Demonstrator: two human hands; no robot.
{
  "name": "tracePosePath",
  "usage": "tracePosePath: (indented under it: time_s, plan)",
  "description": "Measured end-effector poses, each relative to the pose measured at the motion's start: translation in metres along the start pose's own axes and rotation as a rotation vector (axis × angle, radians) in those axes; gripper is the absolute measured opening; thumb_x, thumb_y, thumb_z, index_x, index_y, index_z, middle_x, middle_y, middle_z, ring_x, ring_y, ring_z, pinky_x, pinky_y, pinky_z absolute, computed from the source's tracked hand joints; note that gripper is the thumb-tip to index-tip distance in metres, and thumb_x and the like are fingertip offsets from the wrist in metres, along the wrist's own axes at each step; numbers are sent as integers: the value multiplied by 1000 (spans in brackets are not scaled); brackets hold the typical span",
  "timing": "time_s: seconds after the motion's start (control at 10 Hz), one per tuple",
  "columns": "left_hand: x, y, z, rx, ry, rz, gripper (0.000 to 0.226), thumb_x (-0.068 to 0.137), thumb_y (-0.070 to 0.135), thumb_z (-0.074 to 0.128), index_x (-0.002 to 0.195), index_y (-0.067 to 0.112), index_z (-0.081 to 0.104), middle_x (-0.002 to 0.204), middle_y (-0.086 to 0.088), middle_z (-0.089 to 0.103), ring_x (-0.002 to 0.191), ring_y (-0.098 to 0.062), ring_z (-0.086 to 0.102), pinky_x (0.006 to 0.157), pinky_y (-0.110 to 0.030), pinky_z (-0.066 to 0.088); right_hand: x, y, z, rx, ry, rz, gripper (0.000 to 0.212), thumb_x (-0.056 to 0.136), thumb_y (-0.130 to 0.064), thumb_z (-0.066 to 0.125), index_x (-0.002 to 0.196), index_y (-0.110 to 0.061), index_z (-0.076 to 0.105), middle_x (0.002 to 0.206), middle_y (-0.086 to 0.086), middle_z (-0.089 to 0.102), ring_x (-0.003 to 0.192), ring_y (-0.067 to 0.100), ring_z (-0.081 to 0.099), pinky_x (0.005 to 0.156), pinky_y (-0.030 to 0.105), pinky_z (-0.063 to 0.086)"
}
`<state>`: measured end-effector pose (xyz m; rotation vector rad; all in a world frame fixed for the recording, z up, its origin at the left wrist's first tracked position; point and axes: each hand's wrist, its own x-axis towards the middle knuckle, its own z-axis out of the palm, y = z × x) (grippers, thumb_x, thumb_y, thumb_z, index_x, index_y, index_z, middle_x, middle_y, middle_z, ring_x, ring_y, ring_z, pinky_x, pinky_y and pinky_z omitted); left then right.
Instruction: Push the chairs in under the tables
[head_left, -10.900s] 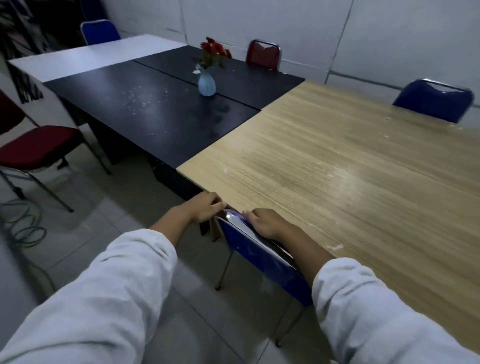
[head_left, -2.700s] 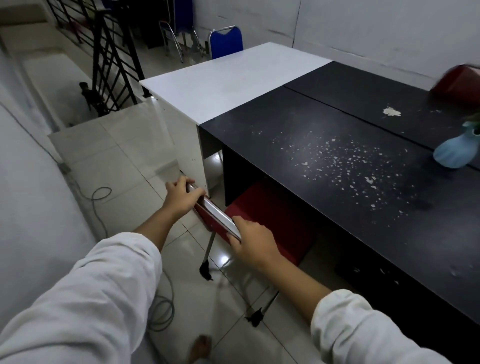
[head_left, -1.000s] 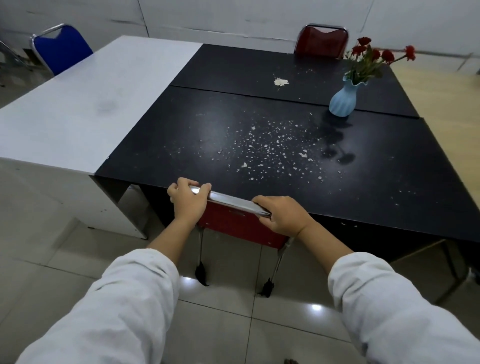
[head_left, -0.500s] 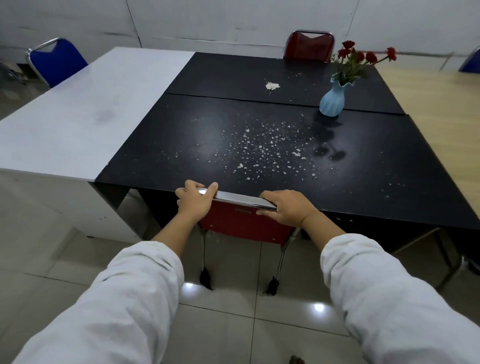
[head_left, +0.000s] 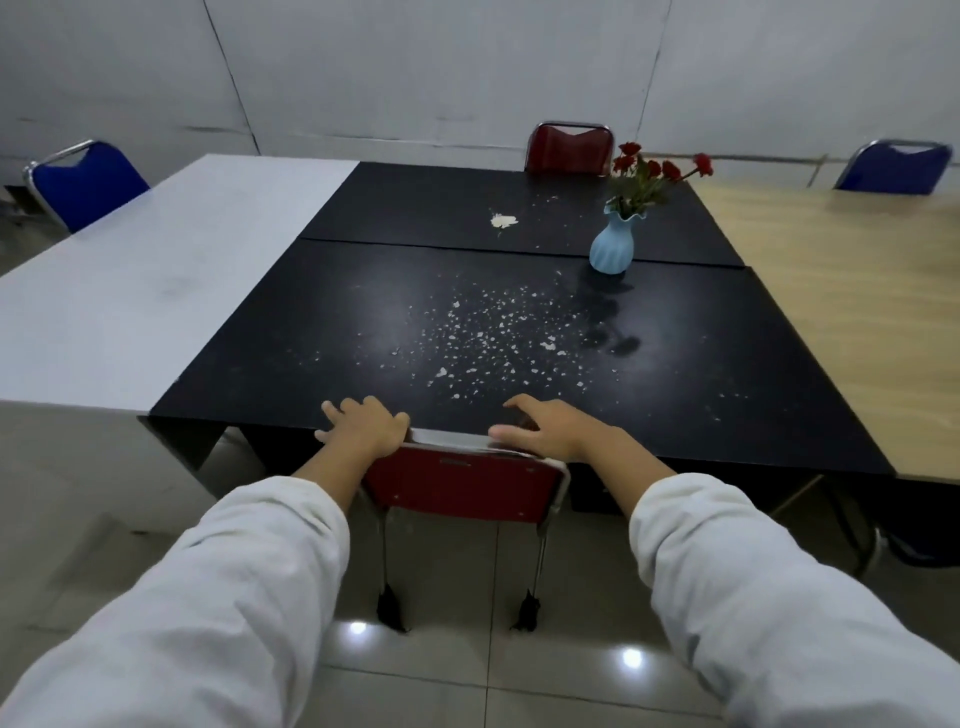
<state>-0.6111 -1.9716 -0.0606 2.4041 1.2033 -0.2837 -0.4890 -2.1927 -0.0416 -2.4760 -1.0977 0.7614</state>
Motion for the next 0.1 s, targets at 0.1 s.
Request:
tracePosePath:
  time_s: [0.1]
  plan:
    - [-13, 34, -20, 9, -36, 36, 75, 93, 55, 40, 149, 10, 21, 159, -19, 13, 147, -42, 2, 116, -60, 12, -9, 10, -31, 50, 143, 13, 69, 92, -61, 38, 147, -20, 31, 145, 10, 48, 128, 28, 48, 104, 37, 39]
